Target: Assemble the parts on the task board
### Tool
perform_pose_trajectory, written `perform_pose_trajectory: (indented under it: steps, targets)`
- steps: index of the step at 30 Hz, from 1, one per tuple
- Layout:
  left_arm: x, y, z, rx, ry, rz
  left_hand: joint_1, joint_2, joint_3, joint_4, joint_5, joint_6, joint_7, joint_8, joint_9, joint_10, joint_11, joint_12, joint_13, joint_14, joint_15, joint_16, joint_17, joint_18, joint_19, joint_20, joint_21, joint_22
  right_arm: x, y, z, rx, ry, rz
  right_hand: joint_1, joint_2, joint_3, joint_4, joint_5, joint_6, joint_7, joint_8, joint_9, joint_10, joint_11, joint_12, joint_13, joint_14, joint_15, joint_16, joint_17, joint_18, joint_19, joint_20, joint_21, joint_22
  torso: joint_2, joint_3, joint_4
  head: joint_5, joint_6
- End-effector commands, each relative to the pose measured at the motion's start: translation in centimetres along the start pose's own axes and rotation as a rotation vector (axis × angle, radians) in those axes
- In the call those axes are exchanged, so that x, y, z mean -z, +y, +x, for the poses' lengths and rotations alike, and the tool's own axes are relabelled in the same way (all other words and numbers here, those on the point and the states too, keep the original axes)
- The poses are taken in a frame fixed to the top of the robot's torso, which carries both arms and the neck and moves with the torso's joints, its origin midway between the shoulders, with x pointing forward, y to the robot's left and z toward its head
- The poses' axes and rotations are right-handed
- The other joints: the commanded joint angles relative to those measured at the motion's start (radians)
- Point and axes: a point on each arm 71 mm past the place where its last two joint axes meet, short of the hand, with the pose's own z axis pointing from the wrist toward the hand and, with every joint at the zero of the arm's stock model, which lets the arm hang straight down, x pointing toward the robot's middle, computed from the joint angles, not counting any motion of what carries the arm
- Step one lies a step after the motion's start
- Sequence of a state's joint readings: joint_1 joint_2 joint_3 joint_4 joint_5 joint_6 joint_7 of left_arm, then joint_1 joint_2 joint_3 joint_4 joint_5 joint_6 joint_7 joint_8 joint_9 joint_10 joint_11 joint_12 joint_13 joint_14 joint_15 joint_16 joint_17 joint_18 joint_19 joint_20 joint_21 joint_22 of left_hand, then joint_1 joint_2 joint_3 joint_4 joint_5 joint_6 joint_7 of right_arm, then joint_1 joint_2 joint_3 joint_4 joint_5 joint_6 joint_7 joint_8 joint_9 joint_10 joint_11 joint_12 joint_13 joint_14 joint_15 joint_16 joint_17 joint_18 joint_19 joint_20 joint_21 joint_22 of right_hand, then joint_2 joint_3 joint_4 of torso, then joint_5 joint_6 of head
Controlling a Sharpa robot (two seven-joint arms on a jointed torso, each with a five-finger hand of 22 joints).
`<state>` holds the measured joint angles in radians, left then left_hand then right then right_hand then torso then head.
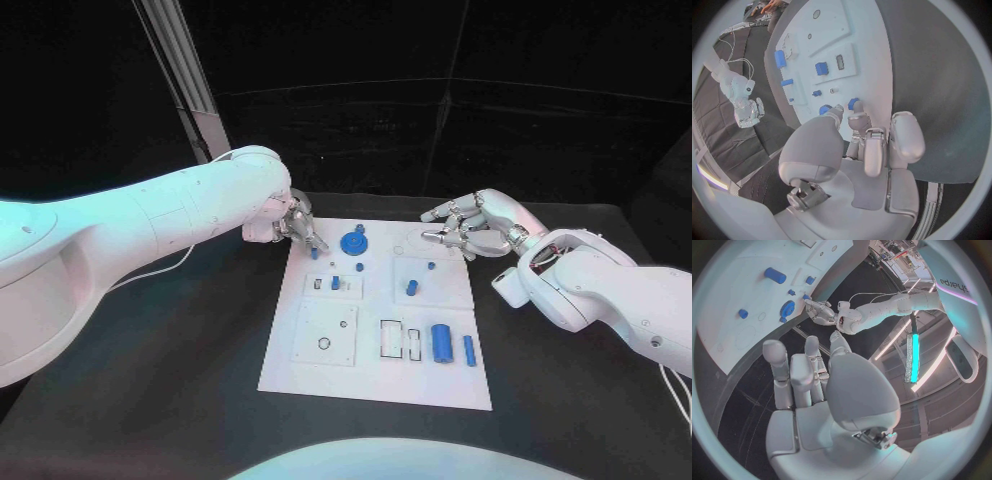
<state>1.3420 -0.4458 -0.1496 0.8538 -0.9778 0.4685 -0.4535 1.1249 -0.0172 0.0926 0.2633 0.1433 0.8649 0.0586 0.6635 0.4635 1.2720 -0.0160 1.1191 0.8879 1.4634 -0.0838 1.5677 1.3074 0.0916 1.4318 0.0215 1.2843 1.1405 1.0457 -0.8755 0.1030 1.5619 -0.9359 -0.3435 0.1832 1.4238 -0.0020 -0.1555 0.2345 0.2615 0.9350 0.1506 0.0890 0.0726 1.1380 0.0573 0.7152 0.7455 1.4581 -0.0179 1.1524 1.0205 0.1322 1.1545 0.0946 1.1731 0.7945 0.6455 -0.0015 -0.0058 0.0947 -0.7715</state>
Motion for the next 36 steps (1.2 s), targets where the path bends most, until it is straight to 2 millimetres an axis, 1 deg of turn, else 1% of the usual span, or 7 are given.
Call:
perform_pose_trajectory:
  steps: [1, 12, 17, 24, 26, 30, 36]
  targets:
    - [-0.01, -0.02, 0.02, -0.012, 0.014, 0.002, 0.014, 0.002, 0.000, -0.008, 0.006, 0.005, 0.001, -0.003, -0.002, -0.002, 0.001, 0.005, -0.001, 0.107, 0.006, 0.003, 0.263, -0.006, 0.000, 0.009, 0.004, 0.001, -0.07, 0.19, 0.01, -0.004, 0.004, -0.012, 0.000, 0.008, -0.005, 0.002, 0.006, -0.002, 0.001, -0.002, -0.001, 0.001, 0.005, 0.004, -0.001, 0.005, 0.003, -0.004, 0.001, 0.012, -0.003, 0.000, -0.006, 0.000, 0.000, 0.0002, -0.0003, 0.001, 0.000]
    - [-0.08, -0.04, -0.05, -0.008, 0.008, 0.000, 0.023, 0.007, 0.002, -0.011, 0.006, 0.006, 0.000, -0.003, -0.004, -0.002, 0.001, 0.006, -0.001, 0.107, 0.006, 0.003, 0.263, -0.006, 0.000, 0.009, 0.005, 0.002, -0.09, 0.18, 0.02, -0.004, 0.004, -0.012, 0.001, 0.009, -0.005, 0.002, 0.007, -0.002, 0.001, -0.002, -0.001, 0.001, 0.005, 0.004, -0.002, 0.005, 0.003, -0.004, 0.002, 0.012, -0.003, 0.000, -0.006, 0.000, 0.000, 0.0002, -0.0001, 0.000, 0.000]
    - [-0.10, -0.14, -0.03, -0.009, 0.008, 0.003, 0.051, 0.020, 0.012, -0.027, 0.007, 0.006, -0.001, -0.004, -0.008, -0.003, 0.000, 0.006, -0.003, 0.107, 0.006, 0.003, 0.263, -0.006, -0.001, 0.009, 0.005, 0.003, -0.11, 0.20, 0.05, -0.004, 0.005, -0.012, 0.002, 0.010, -0.005, 0.002, 0.007, -0.002, 0.001, -0.002, -0.001, 0.001, 0.005, 0.004, -0.002, 0.005, 0.003, -0.004, 0.001, 0.012, -0.003, 0.000, -0.007, 0.000, 0.000, 0.0001, 0.0001, 0.000, -0.002]
    - [-0.12, -0.26, -0.01, -0.010, 0.009, 0.006, 0.073, 0.022, 0.020, -0.043, 0.008, 0.006, -0.002, -0.004, -0.011, -0.004, -0.001, 0.006, -0.004, 0.107, 0.005, 0.003, 0.263, -0.006, -0.001, 0.009, 0.005, 0.004, -0.13, 0.21, 0.08, -0.005, 0.005, -0.013, 0.002, 0.010, -0.005, 0.002, 0.007, -0.002, 0.001, -0.002, -0.001, 0.001, 0.005, 0.004, -0.002, 0.005, 0.003, -0.004, 0.001, 0.012, -0.003, 0.000, -0.007, 0.000, 0.000, 0.0003, 0.0002, 0.000, -0.002]
    - [-0.13, -0.30, -0.02, -0.010, 0.007, 0.007, 0.094, 0.031, 0.033, -0.056, 0.009, 0.005, -0.004, -0.005, -0.013, -0.005, -0.003, 0.005, -0.006, 0.107, 0.004, 0.003, 0.263, -0.006, -0.001, 0.008, 0.006, 0.005, -0.14, 0.22, 0.08, -0.005, 0.006, -0.013, 0.002, 0.010, -0.005, 0.002, 0.007, -0.002, 0.001, -0.002, -0.001, 0.001, 0.005, 0.004, -0.002, 0.005, 0.003, -0.004, 0.001, 0.012, -0.003, 0.000, -0.007, 0.000, 0.000, 0.0001, 0.0000, -0.001, -0.003]
    - [-0.15, -0.39, 0.01, -0.010, 0.009, 0.011, 0.169, 0.051, 0.089, -0.109, 0.011, -0.002, -0.009, -0.010, -0.019, -0.009, -0.008, 0.001, -0.008, 0.107, -0.001, 0.003, 0.263, -0.006, -0.001, 0.004, 0.006, 0.007, -0.16, 0.23, 0.10, -0.005, 0.006, -0.014, 0.002, 0.010, -0.005, 0.002, 0.007, -0.002, 0.001, -0.002, -0.001, 0.001, 0.005, 0.004, -0.002, 0.005, 0.003, -0.004, 0.001, 0.012, -0.003, 0.000, -0.007, 0.000, 0.000, 0.0001, -0.0001, -0.001, -0.003]
    - [-0.16, -0.51, 0.13, -0.017, 0.020, 0.016, 0.207, 0.043, 0.163, -0.157, 0.011, -0.006, -0.007, -0.016, -0.029, -0.013, -0.007, -0.007, -0.017, 0.107, 0.000, 0.003, 0.263, -0.006, -0.002, 0.003, 0.006, 0.009, -0.19, 0.23, 0.13, -0.006, 0.007, -0.014, 0.002, 0.010, -0.005, 0.002, 0.007, -0.002, 0.001, -0.002, -0.001, 0.001, 0.005, 0.004, -0.002, 0.005, 0.003, -0.004, 0.001, 0.012, -0.003, 0.000, -0.007, 0.000, 0.000, 0.0003, 0.0001, -0.001, -0.006]
